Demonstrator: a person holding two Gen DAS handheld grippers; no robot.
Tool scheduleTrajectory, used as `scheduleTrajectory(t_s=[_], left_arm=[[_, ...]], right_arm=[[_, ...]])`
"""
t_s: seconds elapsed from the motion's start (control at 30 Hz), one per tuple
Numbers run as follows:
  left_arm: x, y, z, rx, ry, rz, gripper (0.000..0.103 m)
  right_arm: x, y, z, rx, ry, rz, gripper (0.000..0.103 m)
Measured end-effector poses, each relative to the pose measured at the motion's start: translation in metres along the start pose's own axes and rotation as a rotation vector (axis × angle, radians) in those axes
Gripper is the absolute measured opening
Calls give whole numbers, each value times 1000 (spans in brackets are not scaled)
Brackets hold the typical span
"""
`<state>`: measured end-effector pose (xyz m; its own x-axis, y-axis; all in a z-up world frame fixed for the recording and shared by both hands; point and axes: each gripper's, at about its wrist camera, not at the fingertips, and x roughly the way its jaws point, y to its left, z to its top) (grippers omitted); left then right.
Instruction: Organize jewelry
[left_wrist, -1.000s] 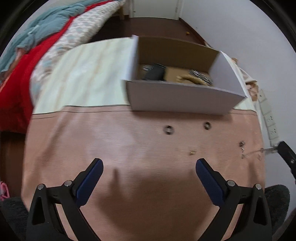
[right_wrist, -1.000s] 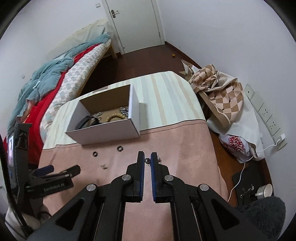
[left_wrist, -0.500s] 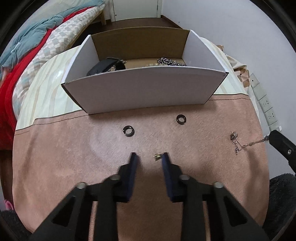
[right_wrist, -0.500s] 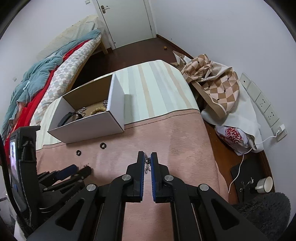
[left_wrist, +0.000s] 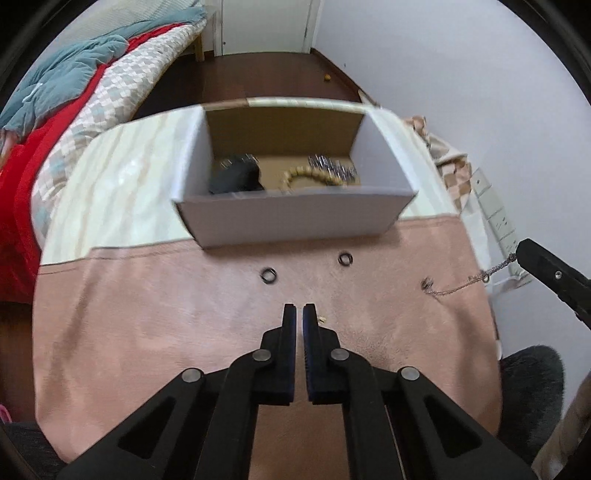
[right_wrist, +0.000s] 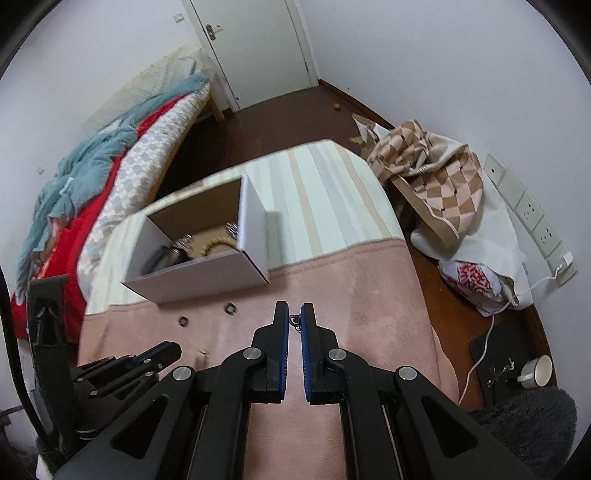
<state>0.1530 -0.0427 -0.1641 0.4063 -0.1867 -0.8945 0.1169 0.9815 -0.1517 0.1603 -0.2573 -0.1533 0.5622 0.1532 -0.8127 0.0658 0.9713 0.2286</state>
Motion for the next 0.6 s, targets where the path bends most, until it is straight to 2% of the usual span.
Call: scheduleTrajectory(t_s=[0.27, 0.33, 0.4, 0.5, 0.53, 0.57, 0.6], left_arm=[[-45, 25, 19, -35, -58, -11, 1], [-44, 27, 20, -44, -51, -40, 2], [-36, 29, 20, -69, -30, -38, 5], [-13, 29, 11, -100, 33, -61, 7], [-2, 26, 7, -97, 55, -62, 14], [6, 23, 2, -92, 73, -52, 31], [12, 21, -1, -88, 82, -46, 44]], right_arm=[[-35, 18, 30, -9, -58, 94, 6], [-42, 25, 38, -29, -78, 105, 6], [-44, 30, 42, -41, -86, 111, 6], [-39, 32, 41, -48, -74, 106, 6], [-33, 30, 37, -46, -59, 100, 6], [-28, 27, 34, -43, -46, 93, 6], [-23, 25, 30, -37, -35, 89, 6]])
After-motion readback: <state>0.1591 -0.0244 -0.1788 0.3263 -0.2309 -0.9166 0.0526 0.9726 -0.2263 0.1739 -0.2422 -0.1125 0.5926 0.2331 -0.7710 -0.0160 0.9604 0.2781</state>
